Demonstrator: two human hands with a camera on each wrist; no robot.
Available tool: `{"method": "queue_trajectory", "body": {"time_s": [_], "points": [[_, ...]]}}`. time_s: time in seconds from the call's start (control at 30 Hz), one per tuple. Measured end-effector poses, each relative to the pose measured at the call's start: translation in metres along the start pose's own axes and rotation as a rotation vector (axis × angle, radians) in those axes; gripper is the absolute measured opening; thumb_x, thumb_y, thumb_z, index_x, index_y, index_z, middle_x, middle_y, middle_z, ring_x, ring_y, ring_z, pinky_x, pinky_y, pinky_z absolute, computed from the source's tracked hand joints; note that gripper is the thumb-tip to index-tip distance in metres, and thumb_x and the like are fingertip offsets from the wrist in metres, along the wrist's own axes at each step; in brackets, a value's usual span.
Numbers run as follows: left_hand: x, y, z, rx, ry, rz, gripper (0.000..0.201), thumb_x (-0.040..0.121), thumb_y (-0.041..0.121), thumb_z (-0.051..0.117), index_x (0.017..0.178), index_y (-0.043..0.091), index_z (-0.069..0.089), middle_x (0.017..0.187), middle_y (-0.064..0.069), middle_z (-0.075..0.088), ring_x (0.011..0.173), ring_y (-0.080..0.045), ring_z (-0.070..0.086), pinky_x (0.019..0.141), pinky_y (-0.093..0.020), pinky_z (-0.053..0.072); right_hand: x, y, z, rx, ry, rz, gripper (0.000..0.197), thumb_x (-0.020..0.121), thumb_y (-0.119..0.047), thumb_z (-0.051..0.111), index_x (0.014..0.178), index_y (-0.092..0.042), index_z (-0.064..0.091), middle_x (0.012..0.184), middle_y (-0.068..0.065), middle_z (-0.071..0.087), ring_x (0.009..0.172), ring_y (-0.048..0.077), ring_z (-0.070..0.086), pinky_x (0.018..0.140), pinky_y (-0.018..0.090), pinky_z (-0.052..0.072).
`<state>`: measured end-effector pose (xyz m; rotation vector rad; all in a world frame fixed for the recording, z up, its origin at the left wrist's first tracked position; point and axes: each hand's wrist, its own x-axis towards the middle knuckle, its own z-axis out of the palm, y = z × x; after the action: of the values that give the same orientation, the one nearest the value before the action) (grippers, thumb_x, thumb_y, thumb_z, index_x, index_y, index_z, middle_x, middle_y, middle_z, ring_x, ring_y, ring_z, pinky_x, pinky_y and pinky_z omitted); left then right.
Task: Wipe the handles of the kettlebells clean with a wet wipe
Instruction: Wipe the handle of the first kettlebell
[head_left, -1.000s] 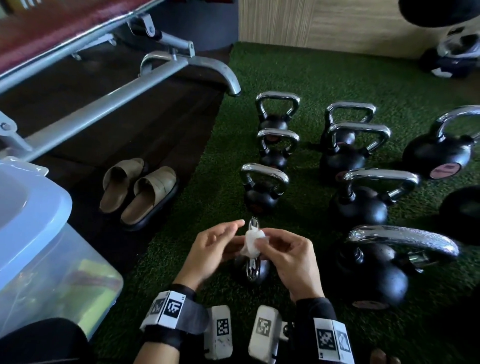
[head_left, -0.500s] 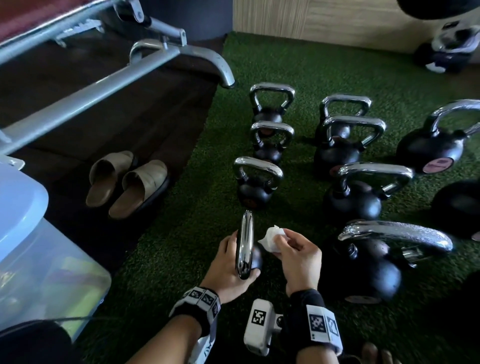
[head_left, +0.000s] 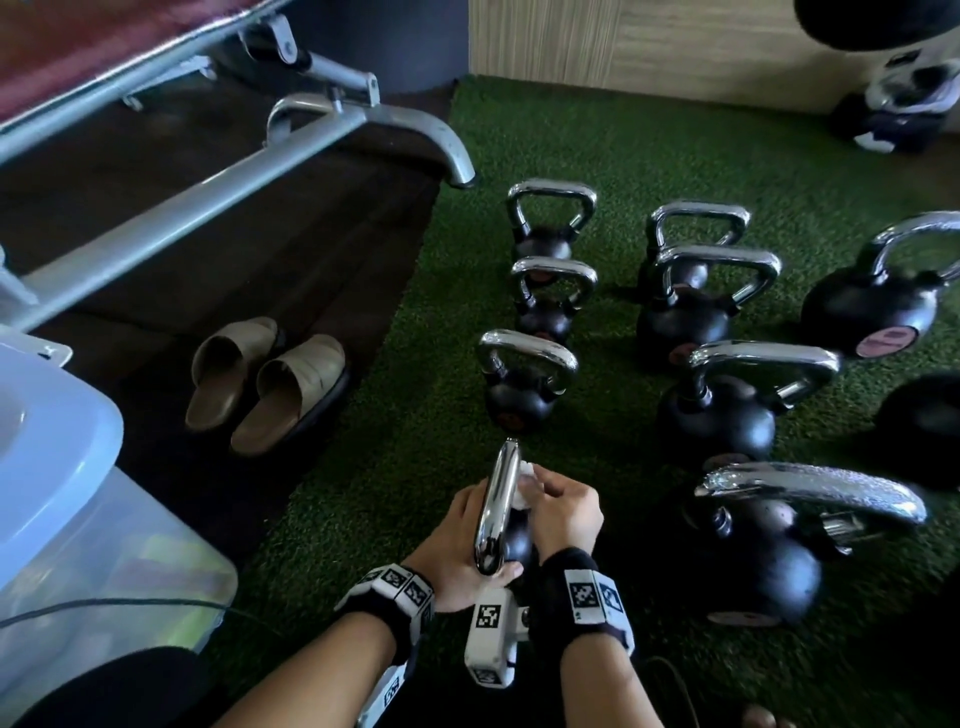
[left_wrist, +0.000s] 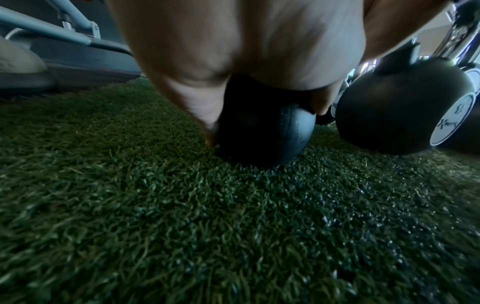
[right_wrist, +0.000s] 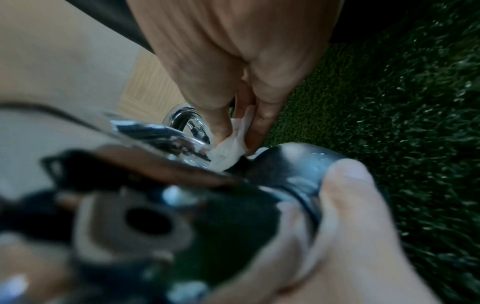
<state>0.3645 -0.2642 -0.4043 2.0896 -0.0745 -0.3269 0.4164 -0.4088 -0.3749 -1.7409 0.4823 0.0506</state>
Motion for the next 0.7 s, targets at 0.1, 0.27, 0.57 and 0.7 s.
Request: {"method": "queue_trajectory", "body": {"time_s": [0.1,0.27,0.57,0.7], "points": [[0.001,0.001,0.000,-0.040,-0.002,-0.015,0.090,0.069,0.054,0.076,0.116,0.089,0.007,0.152,-0.002,0.039,0.133,-0.016,0.051,0.112,-0.042,0.046,0.005,-0.009,0.002,0.017,0.016,-0.049,0.014,0.092,-0.024,0.077,0.104,-0.028,0.083,0.091,-0.012,0.078,0.091,0.009,0.074,0.090,0.032,0.061],[0.000,0.005,0.000,0.014,-0.026,0.002,0.088,0.071,0.060,0.067,0.135,0.062,0.007,0.152,-0.002,0.038,0.138,-0.016,0.045,0.114,-0.041,0.043,0.010,-0.005,0.001,0.044,-0.032,-0.023,0.013,0.091,-0.028,0.078,0.104,-0.031,0.082,0.096,-0.009,0.080,0.088,0.005,0.074,0.088,0.031,0.062],[0.007,0.018,-0.007,0.134,-0.077,-0.097,0.087,0.085,0.033,0.078,0.150,0.026,0.019,0.146,0.003,0.036,0.135,-0.012,0.045,0.115,-0.031,0.041,-0.002,-0.023,-0.016,-0.041,-0.166,-0.376,0.029,0.088,-0.006,0.078,0.093,-0.035,0.083,0.090,-0.008,0.079,0.083,0.002,0.074,0.076,0.013,0.054],[0.013,0.020,-0.006,0.175,-0.092,-0.132,0.083,0.079,0.046,0.076,0.148,0.027,0.033,0.147,0.008,0.024,0.125,-0.010,0.051,0.113,-0.033,0.044,0.007,-0.040,-0.017,-0.082,-0.146,-0.409,0.037,0.085,-0.008,0.081,0.084,-0.045,0.078,0.087,-0.013,0.078,0.083,-0.001,0.073,0.077,0.011,0.053]]}}
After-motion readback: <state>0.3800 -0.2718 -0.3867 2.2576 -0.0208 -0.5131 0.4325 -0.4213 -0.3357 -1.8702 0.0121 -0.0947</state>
